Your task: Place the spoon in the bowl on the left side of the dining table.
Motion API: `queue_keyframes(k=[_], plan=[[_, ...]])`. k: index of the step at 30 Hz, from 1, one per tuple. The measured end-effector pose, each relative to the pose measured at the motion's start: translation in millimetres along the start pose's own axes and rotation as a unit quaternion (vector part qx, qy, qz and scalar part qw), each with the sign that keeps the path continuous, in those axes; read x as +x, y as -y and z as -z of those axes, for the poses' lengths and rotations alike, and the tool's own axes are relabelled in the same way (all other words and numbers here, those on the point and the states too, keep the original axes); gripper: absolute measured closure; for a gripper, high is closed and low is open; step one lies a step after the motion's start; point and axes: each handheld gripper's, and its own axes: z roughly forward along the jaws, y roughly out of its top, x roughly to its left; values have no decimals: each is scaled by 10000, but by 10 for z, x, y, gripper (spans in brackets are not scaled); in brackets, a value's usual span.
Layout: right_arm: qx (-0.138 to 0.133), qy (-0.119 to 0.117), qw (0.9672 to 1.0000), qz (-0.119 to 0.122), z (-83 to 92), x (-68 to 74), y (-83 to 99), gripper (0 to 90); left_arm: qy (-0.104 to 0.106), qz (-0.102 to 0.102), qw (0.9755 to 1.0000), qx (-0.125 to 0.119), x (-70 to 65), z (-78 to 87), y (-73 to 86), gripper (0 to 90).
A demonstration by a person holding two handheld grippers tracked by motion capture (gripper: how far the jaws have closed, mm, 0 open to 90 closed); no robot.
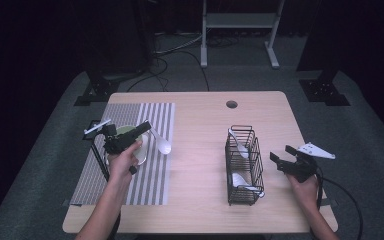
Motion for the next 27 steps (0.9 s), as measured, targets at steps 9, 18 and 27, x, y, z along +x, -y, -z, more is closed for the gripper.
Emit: queue_keyframes(k=[9, 18, 27], plan=[[31, 46, 10000, 79, -5, 14, -1, 215, -131, 11, 9999, -67, 78, 42, -82, 850], [43, 57, 9999, 101, -6, 19, -2, 216, -239, 35, 9996, -148, 144, 87, -131, 851], [64, 79, 9999, 109, -8, 24, -3, 219, -375, 70, 9989, -272, 203, 150, -208, 850]])
